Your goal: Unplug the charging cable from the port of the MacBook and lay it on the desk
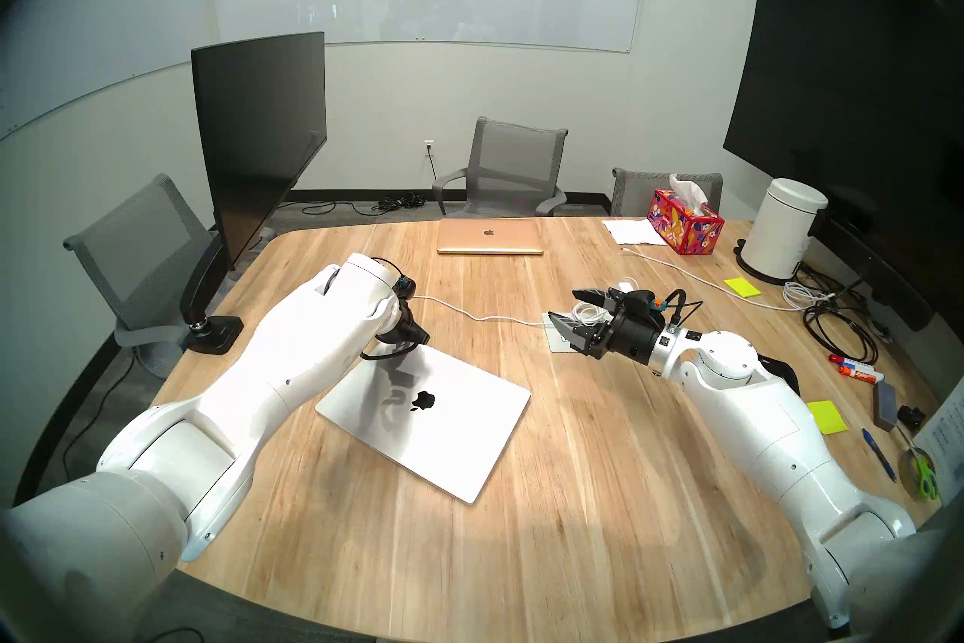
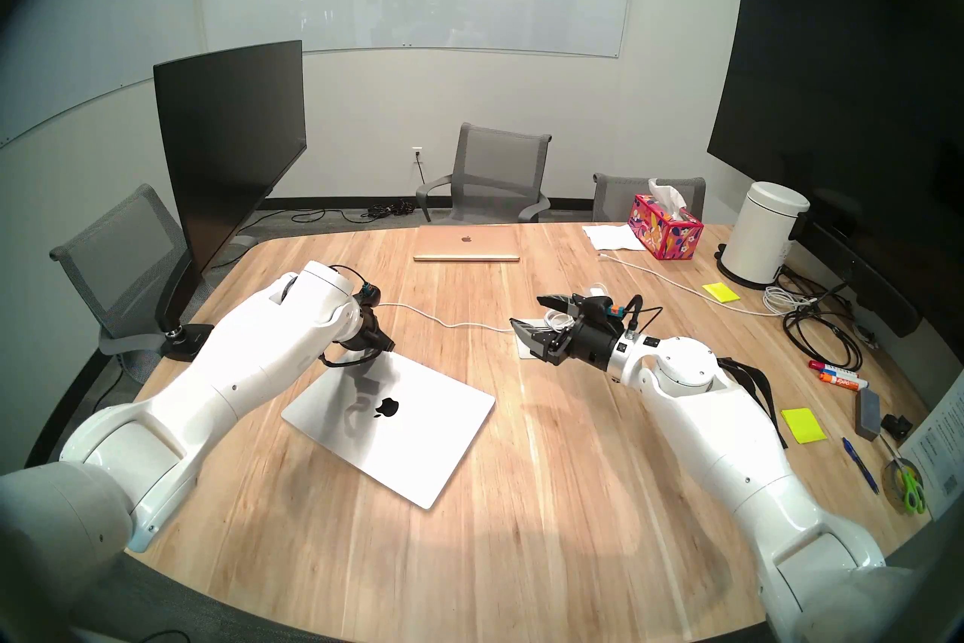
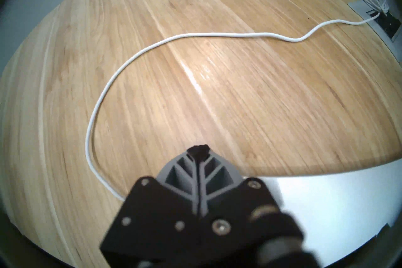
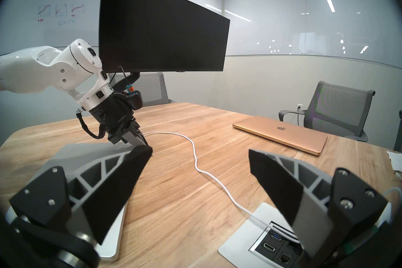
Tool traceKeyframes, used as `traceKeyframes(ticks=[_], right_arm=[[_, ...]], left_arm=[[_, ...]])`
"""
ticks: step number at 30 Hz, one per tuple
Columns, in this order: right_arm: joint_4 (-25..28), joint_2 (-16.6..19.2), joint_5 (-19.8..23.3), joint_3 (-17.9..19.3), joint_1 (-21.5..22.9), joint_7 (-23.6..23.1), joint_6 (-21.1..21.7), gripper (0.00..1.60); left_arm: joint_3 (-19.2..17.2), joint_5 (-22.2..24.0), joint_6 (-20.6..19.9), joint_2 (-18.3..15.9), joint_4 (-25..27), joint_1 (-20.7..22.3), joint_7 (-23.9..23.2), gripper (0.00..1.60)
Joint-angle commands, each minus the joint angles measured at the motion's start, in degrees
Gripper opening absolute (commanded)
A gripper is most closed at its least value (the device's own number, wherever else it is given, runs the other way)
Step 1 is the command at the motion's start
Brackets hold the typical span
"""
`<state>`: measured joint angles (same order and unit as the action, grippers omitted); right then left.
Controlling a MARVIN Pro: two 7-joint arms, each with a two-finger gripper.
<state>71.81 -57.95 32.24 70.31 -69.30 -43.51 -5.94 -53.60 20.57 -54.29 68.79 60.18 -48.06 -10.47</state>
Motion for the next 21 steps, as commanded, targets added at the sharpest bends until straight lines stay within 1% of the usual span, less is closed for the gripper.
traceKeyframes(ticks=[1, 13, 21], right_arm=[[0.86, 0.03, 0.21, 0.41, 0.76, 0.03, 0.02, 1.6], [0.83, 0.02, 0.2, 0.41, 0.77, 0.01, -0.01, 1.6], [0.79, 0.01, 0.19, 0.4, 0.78, 0.0, -0.04, 1.6]], left_arm=[[0.1, 0.83, -0.71, -2.46, 1.63, -3.94, 0.99, 0.0], [-0.36, 3.08, -0.71, -5.08, 5.84, -6.75, 4.03, 0.0], [-0.92, 5.72, -0.71, -8.3, 11.45, -10.39, 6.94, 0.0]])
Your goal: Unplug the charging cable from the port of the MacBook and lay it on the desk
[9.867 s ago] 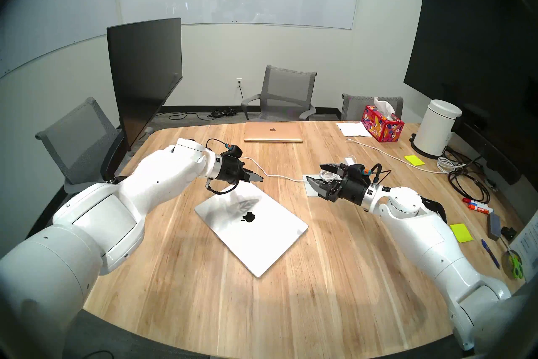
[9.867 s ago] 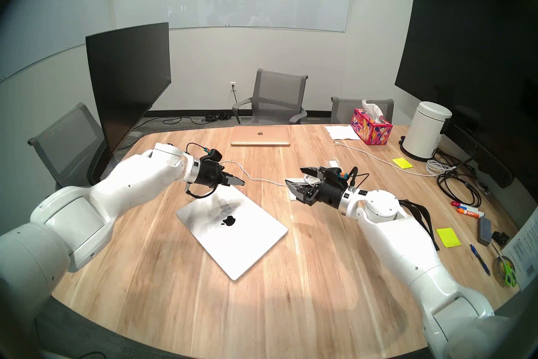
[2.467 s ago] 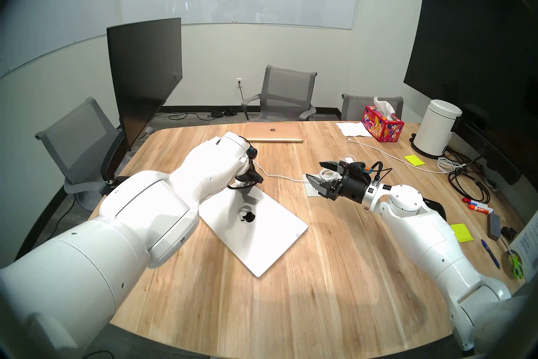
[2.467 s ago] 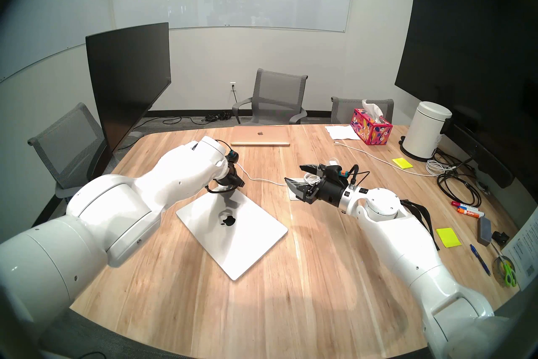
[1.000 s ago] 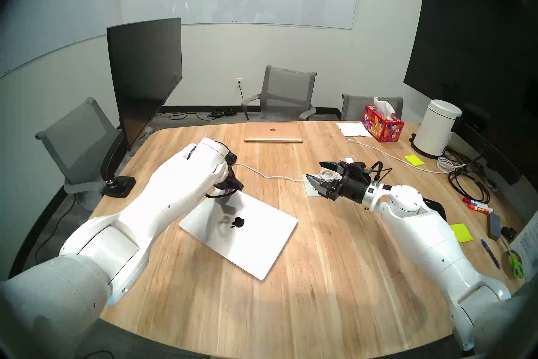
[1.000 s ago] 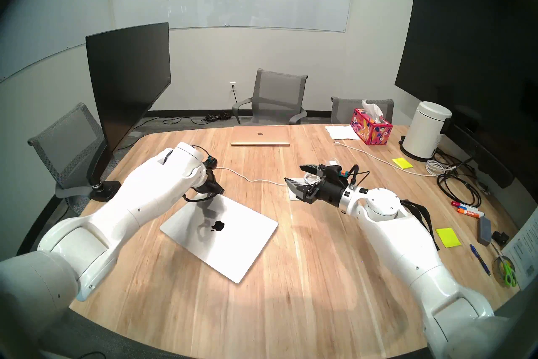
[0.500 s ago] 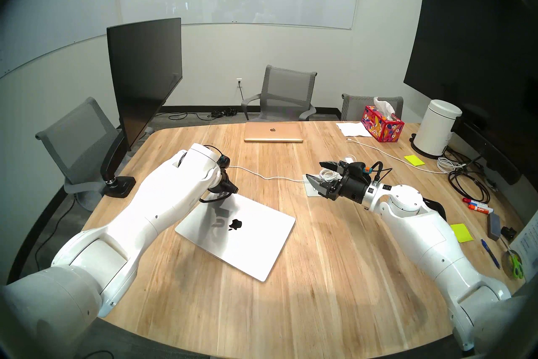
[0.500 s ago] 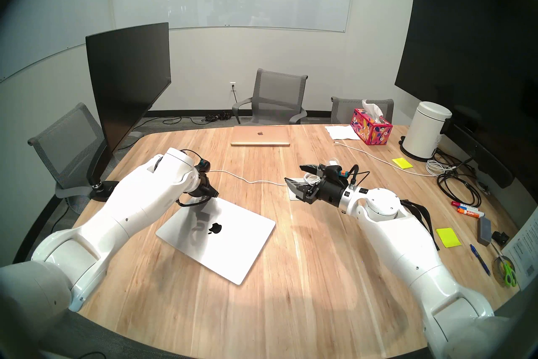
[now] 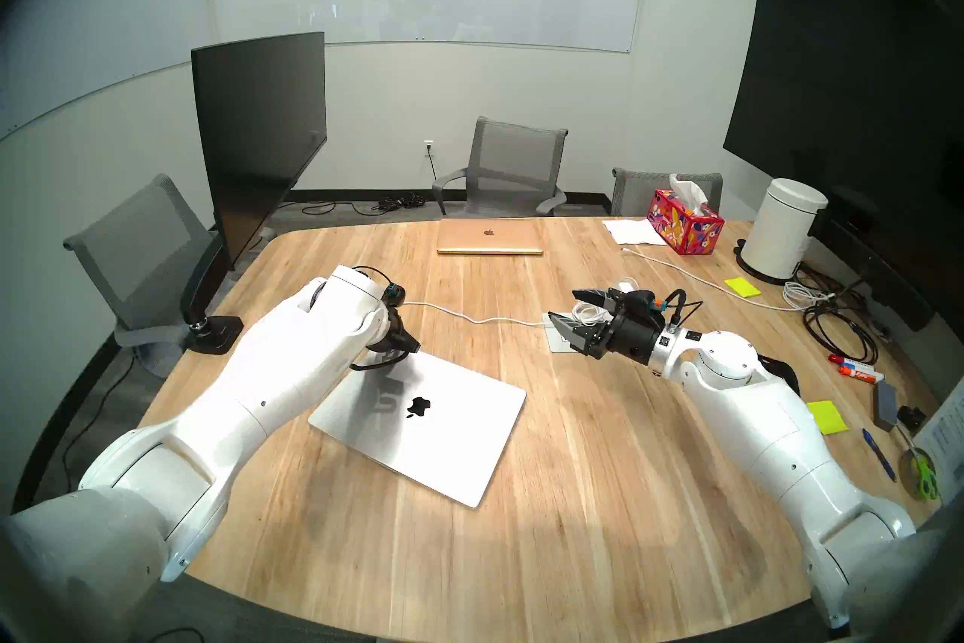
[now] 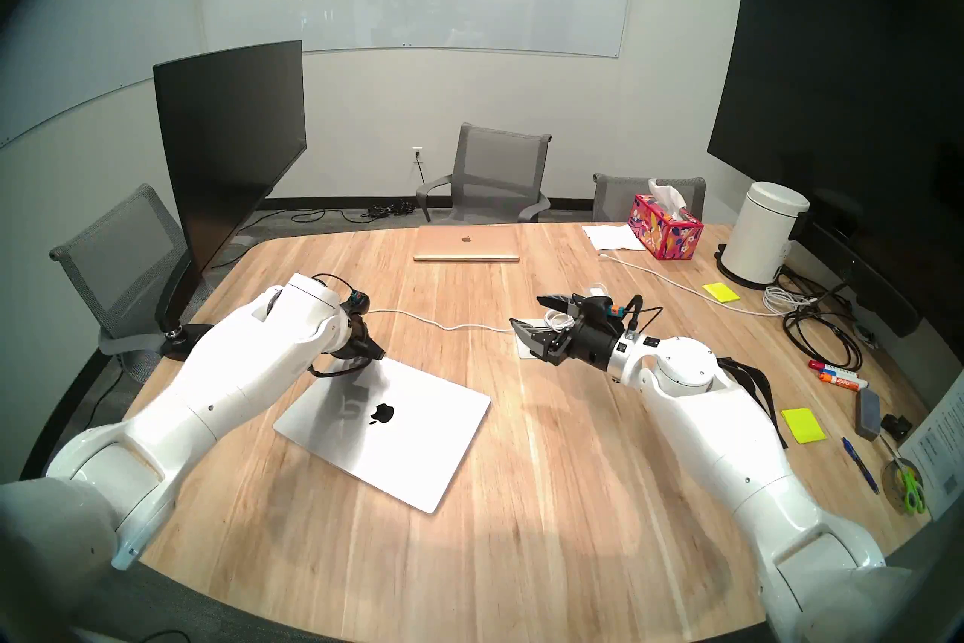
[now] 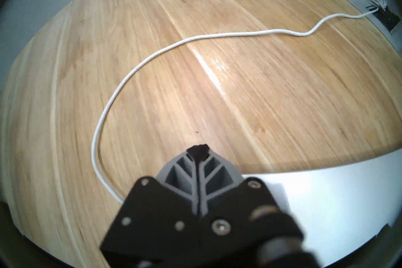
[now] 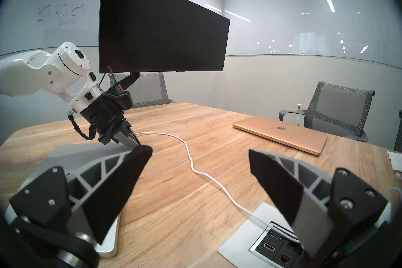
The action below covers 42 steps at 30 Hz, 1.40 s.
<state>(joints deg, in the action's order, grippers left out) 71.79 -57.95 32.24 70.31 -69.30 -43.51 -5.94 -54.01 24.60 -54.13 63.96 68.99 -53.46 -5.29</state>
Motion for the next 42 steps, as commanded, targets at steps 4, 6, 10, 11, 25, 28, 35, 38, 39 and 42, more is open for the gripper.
traceKeyframes(ticks=[4, 6, 10, 11, 25, 28, 35, 38, 39, 42], right_arm=[[0.8, 0.01, 0.2, 0.4, 0.79, 0.0, -0.04, 1.6], [0.79, 0.01, 0.19, 0.39, 0.79, 0.0, -0.05, 1.6], [0.78, 0.01, 0.19, 0.39, 0.79, -0.01, -0.05, 1.6], [0.78, 0.01, 0.19, 0.39, 0.79, -0.01, -0.06, 1.6], [0.77, 0.0, 0.18, 0.39, 0.79, -0.01, -0.06, 1.6], [0.78, 0.0, 0.18, 0.4, 0.79, -0.01, -0.06, 1.6], [0.81, 0.01, 0.19, 0.41, 0.78, 0.0, -0.03, 1.6], [0.81, 0.01, 0.19, 0.41, 0.78, -0.01, -0.03, 1.6], [0.81, 0.01, 0.19, 0.41, 0.78, -0.01, -0.03, 1.6], [0.81, 0.01, 0.19, 0.41, 0.78, -0.01, -0.03, 1.6]], left_arm=[[-0.82, 2.69, -0.87, -4.35, 4.26, -6.32, 2.58, 0.0], [-1.11, 3.41, -0.87, -4.9, 5.22, -7.24, 3.15, 0.0], [-1.82, 4.93, -0.87, -5.97, 7.41, -9.22, 4.42, 0.0], [-2.06, 5.39, -0.87, -6.18, 7.91, -9.78, 4.78, 0.0], [-4.21, 11.01, -0.87, -8.65, 14.28, -15.57, 9.49, 0.0], [-4.0, 12.4, -0.87, -9.05, 14.96, -15.85, 10.87, 0.0], [-4.72, 15.86, -0.87, -9.78, 17.4, -17.2, 14.16, 0.0], [-4.47, 17.39, -0.87, -10.02, 17.79, -17.54, 15.21, 0.0], [-4.39, 17.9, -0.87, -10.1, 17.89, -17.63, 15.57, 0.0], [-4.2, 19.33, -0.87, -10.31, 18.15, -17.84, 16.66, 0.0]])
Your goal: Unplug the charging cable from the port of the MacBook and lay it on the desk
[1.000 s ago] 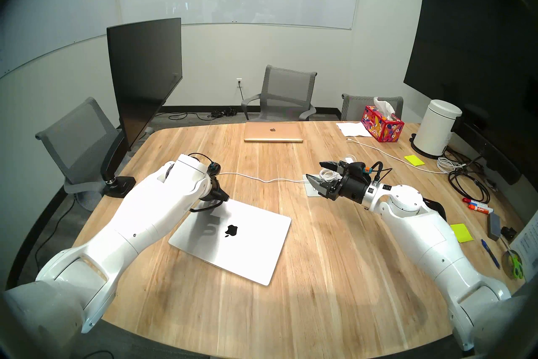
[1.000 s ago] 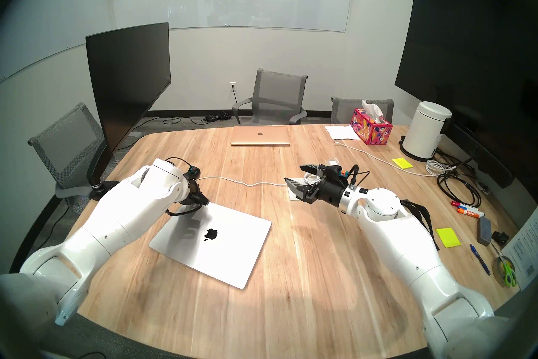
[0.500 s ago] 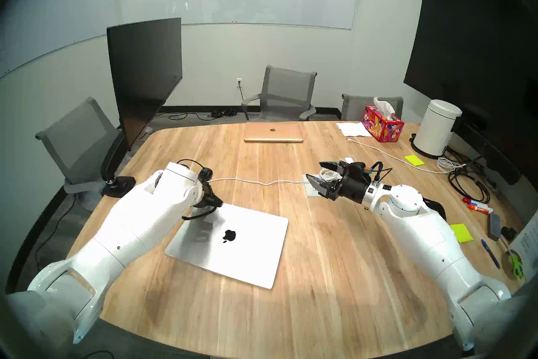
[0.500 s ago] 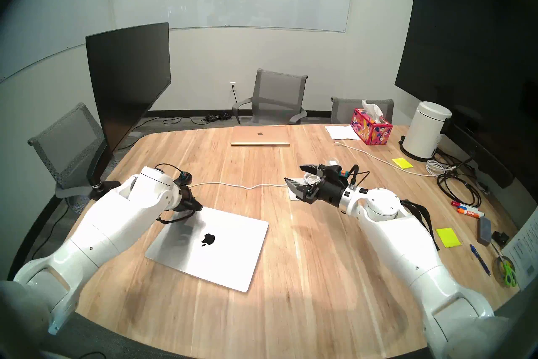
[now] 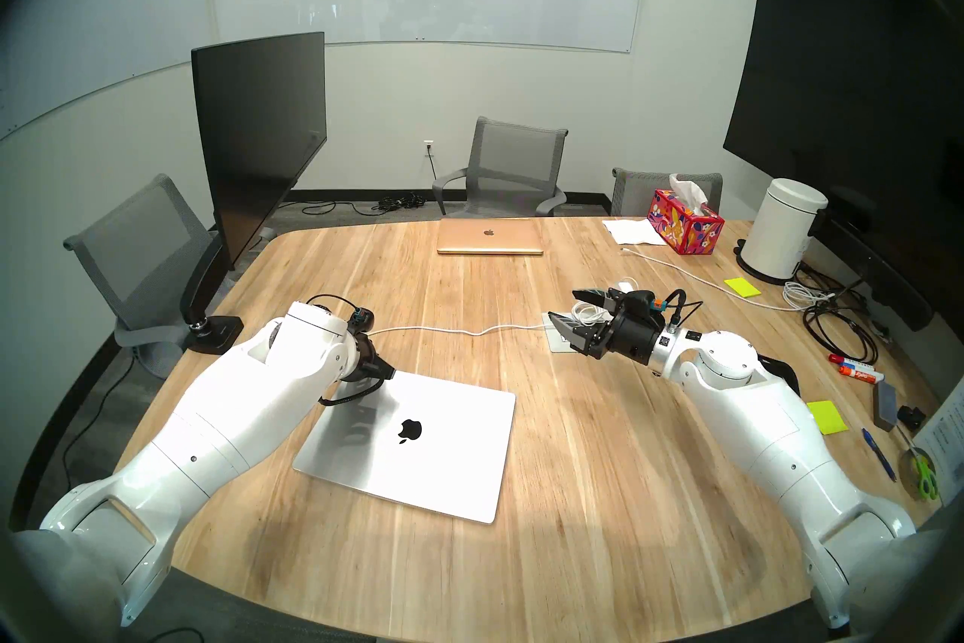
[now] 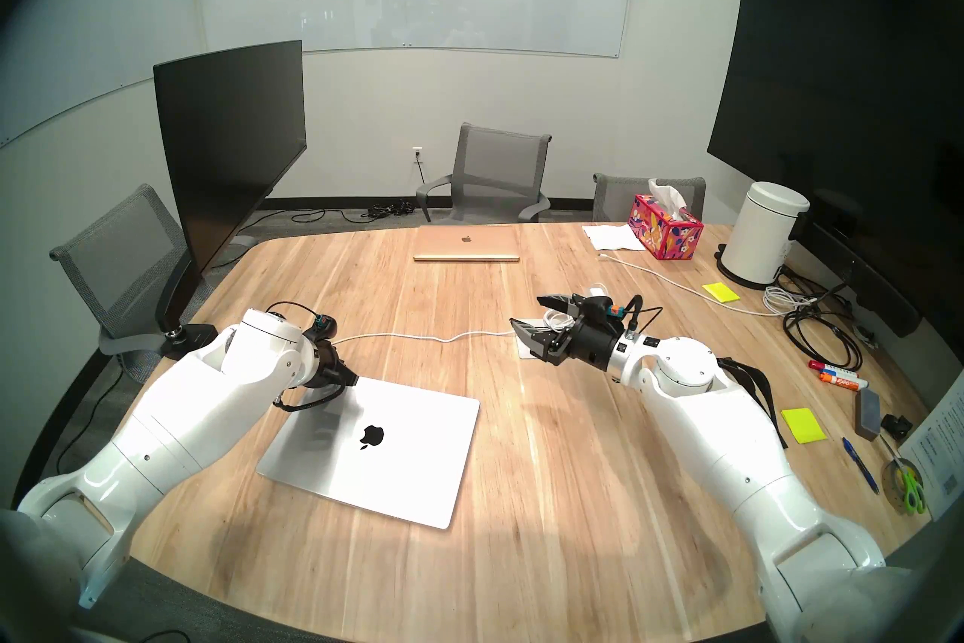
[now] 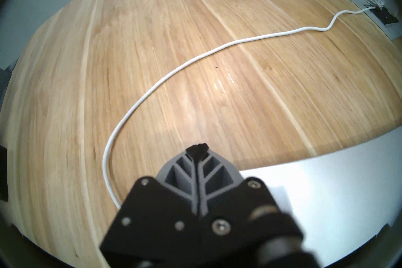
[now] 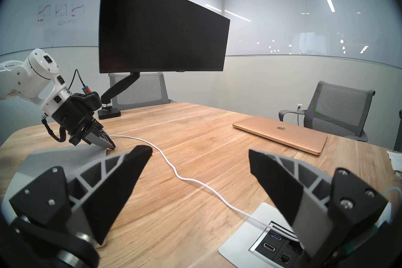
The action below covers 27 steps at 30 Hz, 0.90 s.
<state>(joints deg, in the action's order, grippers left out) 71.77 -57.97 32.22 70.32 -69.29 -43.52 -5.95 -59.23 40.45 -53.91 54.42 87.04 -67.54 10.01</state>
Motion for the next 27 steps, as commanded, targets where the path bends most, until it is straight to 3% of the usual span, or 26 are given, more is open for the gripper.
traceKeyframes(ticks=[1, 6, 14, 27], right_arm=[[0.84, 0.03, 0.2, 0.41, 0.78, 0.01, -0.02, 1.6], [0.86, 0.03, 0.21, 0.41, 0.77, 0.01, 0.0, 1.6], [1.02, 0.07, 0.23, 0.44, 0.71, 0.09, 0.14, 1.6], [0.97, 0.06, 0.22, 0.44, 0.73, 0.07, 0.09, 1.6]], left_arm=[[1.1, 3.95, -1.09, -0.86, 0.2, -3.79, 1.81, 0.0], [1.13, 5.85, -1.09, -1.13, 0.9, -3.89, 4.45, 0.0], [-0.89, 9.5, -1.09, 0.4, 0.73, -0.86, 13.11, 0.0], [-4.2, 12.69, -1.09, 0.25, 4.41, 1.49, 15.73, 0.0]])
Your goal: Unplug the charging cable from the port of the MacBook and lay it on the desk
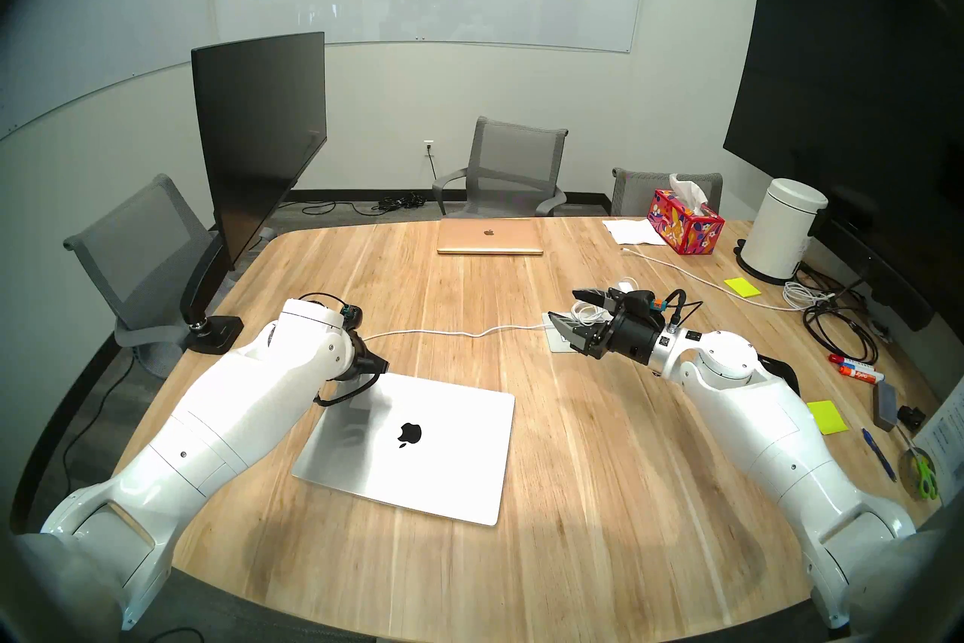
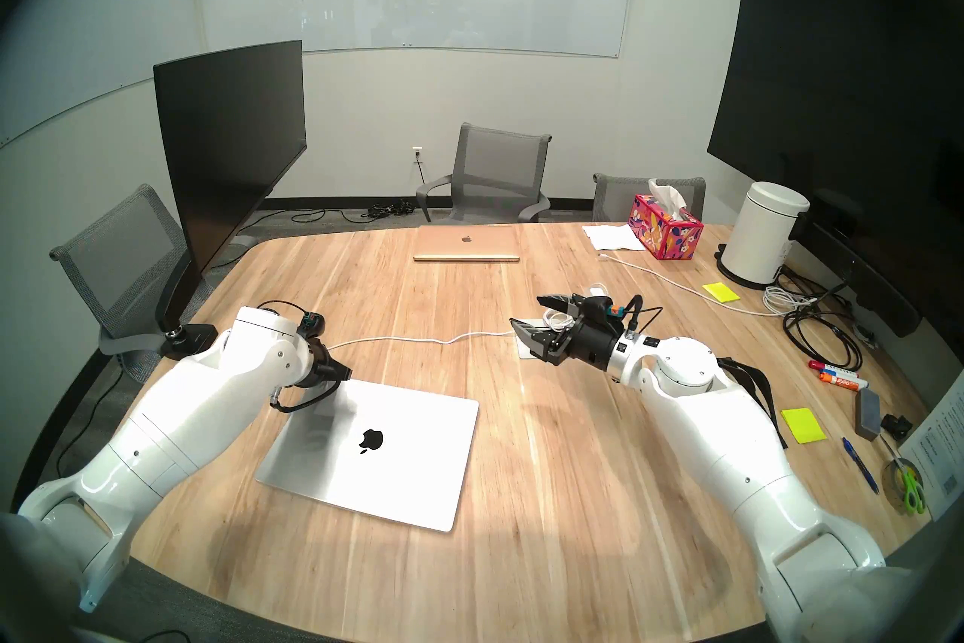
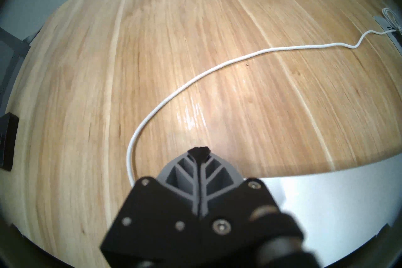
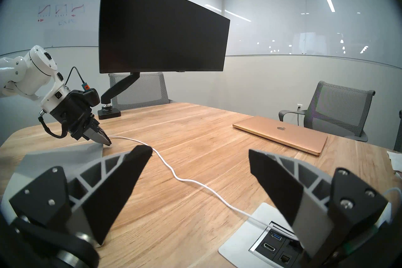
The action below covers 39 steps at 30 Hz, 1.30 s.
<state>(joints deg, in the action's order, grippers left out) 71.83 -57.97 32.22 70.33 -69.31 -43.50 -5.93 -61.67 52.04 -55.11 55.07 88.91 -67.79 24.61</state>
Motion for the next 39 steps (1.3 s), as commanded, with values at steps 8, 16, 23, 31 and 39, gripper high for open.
traceKeyframes(ticks=[8, 16, 23, 31, 39], right_arm=[[0.95, 0.07, 0.23, 0.43, 0.73, 0.06, 0.1, 1.6], [0.95, 0.06, 0.22, 0.44, 0.73, 0.06, 0.1, 1.6], [0.89, 0.05, 0.21, 0.43, 0.75, 0.03, 0.05, 1.6], [0.92, 0.05, 0.22, 0.43, 0.74, 0.04, 0.08, 1.6], [0.97, 0.07, 0.22, 0.44, 0.72, 0.07, 0.13, 1.6]], left_arm=[[-1.31, 5.56, 0.11, -3.54, 6.86, 0.37, 2.9, 0.0], [0.26, 8.85, 0.11, -8.41, 9.94, -1.38, 4.44, 0.17], [0.55, 9.34, 0.11, -13.05, 10.5, -1.68, 3.89, 0.54], [0.2, 10.7, 0.11, -15.83, 10.63, -1.66, 3.21, 0.53], [0.89, 10.74, 0.11, -18.27, 11.26, -1.71, 0.55, 0.74]])
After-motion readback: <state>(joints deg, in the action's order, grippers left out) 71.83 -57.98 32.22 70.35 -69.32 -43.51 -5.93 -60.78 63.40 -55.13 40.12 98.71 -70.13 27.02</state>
